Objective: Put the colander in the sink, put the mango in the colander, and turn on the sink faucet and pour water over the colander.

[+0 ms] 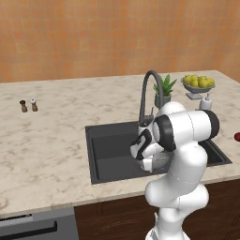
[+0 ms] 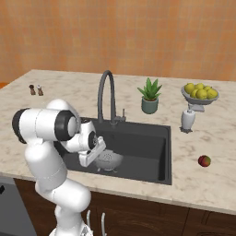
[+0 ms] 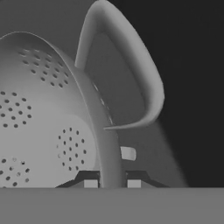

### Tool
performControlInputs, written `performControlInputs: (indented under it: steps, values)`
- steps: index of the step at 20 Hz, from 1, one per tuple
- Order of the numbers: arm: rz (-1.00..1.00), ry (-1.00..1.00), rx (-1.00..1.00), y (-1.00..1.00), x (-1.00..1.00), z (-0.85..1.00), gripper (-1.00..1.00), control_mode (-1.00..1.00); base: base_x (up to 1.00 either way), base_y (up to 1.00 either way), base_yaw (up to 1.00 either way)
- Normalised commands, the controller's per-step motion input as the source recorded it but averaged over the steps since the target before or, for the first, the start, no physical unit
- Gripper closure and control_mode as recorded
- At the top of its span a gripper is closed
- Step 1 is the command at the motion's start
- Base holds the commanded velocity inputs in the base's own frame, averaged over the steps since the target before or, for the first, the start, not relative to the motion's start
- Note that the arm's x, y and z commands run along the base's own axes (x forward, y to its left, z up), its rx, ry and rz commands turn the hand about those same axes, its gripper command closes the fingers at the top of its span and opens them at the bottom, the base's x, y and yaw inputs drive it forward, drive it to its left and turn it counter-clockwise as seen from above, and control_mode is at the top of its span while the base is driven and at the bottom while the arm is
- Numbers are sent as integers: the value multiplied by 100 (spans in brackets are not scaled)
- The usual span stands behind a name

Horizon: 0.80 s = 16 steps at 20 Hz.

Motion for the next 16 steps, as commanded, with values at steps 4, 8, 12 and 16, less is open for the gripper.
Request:
performControlInputs:
  steps: [4,8,12,16]
  values:
    - [-11,-4,-4,24,5,-26,100,-100,0,0,0]
    - [-10,-3,-4,25,6,-27,100,-100,0,0,0]
    - [-9,-7,-1,12,8,-28,100,-100,0,0,0]
    - [-11,-13,0,1,14,-26,100,-100,0,0,0]
